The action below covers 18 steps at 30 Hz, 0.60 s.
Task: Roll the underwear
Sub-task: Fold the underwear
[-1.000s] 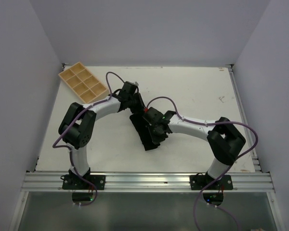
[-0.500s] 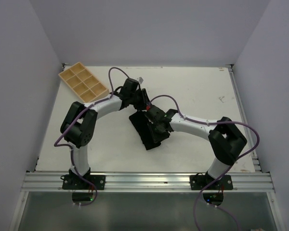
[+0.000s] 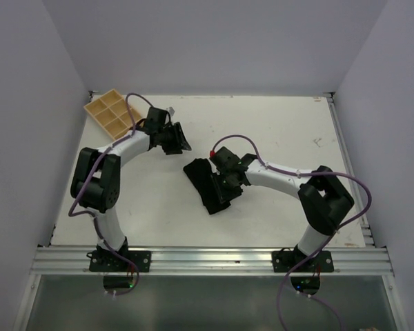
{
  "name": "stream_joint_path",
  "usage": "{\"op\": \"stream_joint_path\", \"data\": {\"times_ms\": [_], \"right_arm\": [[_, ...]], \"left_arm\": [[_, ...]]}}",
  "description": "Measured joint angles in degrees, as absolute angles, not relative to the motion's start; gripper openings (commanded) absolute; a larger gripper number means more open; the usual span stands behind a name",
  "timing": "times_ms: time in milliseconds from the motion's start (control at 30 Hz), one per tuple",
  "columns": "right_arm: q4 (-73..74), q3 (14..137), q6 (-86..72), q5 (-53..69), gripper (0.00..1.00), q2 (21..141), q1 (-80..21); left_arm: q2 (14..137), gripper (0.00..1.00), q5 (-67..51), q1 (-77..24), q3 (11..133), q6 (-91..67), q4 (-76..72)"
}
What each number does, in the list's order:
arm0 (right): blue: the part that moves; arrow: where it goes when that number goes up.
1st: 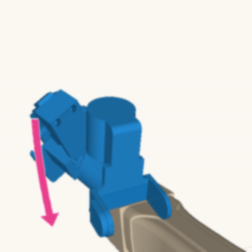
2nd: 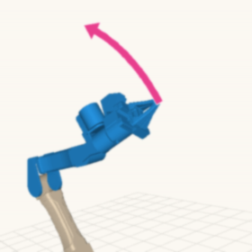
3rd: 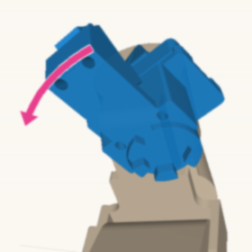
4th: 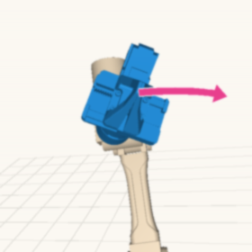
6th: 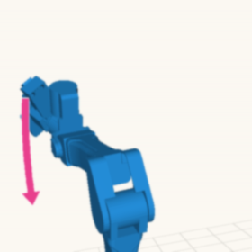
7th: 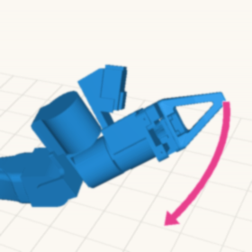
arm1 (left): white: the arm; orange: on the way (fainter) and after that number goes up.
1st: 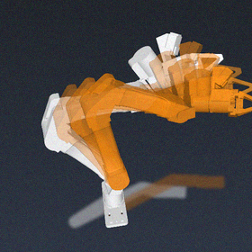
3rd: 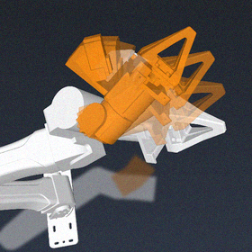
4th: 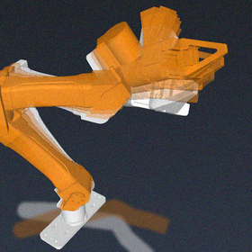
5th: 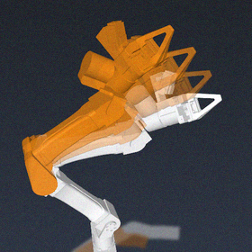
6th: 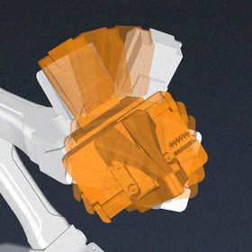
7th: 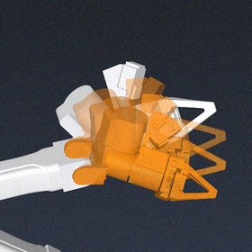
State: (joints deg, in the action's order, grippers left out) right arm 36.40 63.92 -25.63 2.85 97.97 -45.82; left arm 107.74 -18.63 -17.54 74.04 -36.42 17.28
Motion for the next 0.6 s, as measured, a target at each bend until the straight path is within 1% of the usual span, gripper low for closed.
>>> {"op": "stream_joint_path", "data": {"times_ms": [167, 267, 600], "right_arm": [[35.1, 63.6, -25.3, 5.0, 0.38, 98.1, -44.6], [34.9, 63.5, -25.0, 5.8, 0.39, 98.1, -43.9], [34.9, 63.3, -23.3, 7.5, 0.43, 98.2, -42.9]], "left_arm": [[100.6, 0.5, -18.7, -17.0, 64.9, -34.3, 18.8], [98.3, 0.49, -19.6, -17.5, 60.9, -33.9, 18.5], [97.4, 0.48, -21.2, -17.6, 55.6, -33.9, 17.1]]}}
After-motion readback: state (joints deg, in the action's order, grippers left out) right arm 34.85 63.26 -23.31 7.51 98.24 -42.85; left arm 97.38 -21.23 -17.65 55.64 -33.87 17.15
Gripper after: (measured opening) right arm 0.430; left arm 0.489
